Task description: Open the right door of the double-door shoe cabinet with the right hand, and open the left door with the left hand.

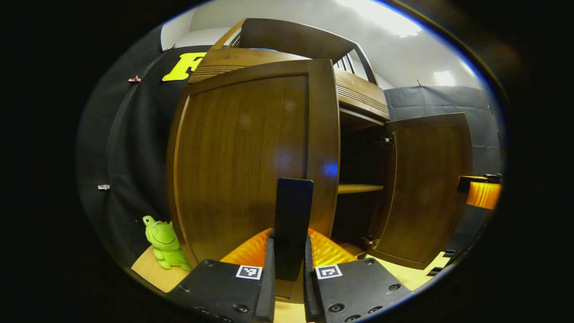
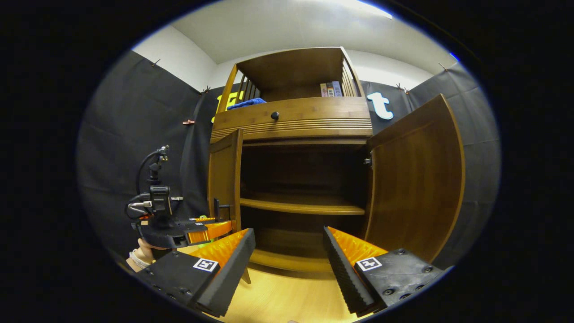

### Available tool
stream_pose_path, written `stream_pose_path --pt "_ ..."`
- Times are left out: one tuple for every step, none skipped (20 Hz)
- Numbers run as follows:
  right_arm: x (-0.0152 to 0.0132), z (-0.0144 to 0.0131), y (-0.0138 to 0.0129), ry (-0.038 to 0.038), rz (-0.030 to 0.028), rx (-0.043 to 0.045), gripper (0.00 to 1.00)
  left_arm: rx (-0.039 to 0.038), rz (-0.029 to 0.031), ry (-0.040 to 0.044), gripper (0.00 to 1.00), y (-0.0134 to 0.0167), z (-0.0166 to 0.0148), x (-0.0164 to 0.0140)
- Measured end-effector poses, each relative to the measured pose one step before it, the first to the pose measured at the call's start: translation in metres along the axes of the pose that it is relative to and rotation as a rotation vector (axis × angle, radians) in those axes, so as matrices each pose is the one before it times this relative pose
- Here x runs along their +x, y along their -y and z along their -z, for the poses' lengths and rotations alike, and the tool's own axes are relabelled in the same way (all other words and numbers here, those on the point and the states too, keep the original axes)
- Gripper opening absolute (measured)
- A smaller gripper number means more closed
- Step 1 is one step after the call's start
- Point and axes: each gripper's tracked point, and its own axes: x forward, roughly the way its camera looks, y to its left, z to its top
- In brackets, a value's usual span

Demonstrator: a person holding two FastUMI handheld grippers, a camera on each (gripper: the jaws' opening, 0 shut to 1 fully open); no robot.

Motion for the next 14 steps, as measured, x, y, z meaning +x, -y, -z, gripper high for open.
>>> stream_pose_path --pt "0.00200 -0.00006 -0.00501 0.00022 -0.00941 -0.00001 0.96 -0.00587 -0.00124 -0.00543 0.27 -0.00302 0.00064 -0.00568" --pt "-0.00093 -0.00065 -0.00757 0.00176 -0.00897 -0.00092 0.96 -0.01083 -0.00004 -0.01102 0.31 -0.00142 0.00236 -0.00407" --pt "0.00109 -0.00023 -0.00472 0.00178 -0.00687 -0.00034 0.96 -0.00539 0.00215 -0.00594 0.29 -0.00143 0.00110 -0.00662" --pt "0.00156 -0.00029 -0.00408 0.00104 -0.00638 0.00240 0.96 -0.00309 0.00097 -0.00177 0.30 -0.00114 -0.00041 -0.00365" --pt "0.00137 0.00037 -0.00406 -0.00265 -0.00815 0.00397 0.96 -0.00064 -0.00311 -0.00129 0.30 -0.00325 -0.00109 -0.00490" --pt "0.00049 0.00086 -0.00456 -0.00315 -0.00904 0.00427 0.96 0.00163 -0.00404 -0.00246 0.28 -0.00158 0.00030 -0.00209" --pt "0.00064 0.00034 -0.00410 -0.00216 -0.00775 0.00215 0.96 0.00021 -0.00512 0.00134 0.30 -0.00321 -0.00092 -0.00534" --pt "0.00018 -0.00003 -0.00388 -0.00120 -0.00496 -0.00092 0.96 -0.00130 -0.00571 -0.00107 0.30 -0.00473 0.00131 -0.00819" --pt "-0.00004 0.00013 -0.00395 0.00122 -0.00418 -0.00198 0.96 -0.00389 -0.00526 -0.00174 0.30 -0.00315 -0.00012 -0.00504" --pt "0.00047 -0.00051 -0.00455 0.00446 -0.00575 -0.00100 0.96 -0.00435 -0.00698 -0.00237 0.30 -0.00279 -0.00156 -0.00473" --pt "0.00166 -0.00081 -0.00304 0.00486 -0.00486 0.00160 0.96 0.00019 -0.00757 -0.00035 0.30 -0.00328 -0.00028 -0.00451" --pt "0.00217 -0.00072 -0.00351 0.00329 -0.00683 0.00357 0.96 0.00253 -0.00873 0.00126 0.30 -0.00355 -0.00068 -0.00499" --pt "0.00272 0.00003 -0.00398 0.00151 -0.00879 0.00536 0.96 0.00257 -0.01206 0.00142 0.30 -0.00456 -0.00044 -0.00455" --pt "0.00106 -0.00064 -0.00467 -0.00040 -0.00871 0.00487 0.96 0.00207 -0.01340 0.00410 0.29 -0.00463 -0.00044 -0.00529"
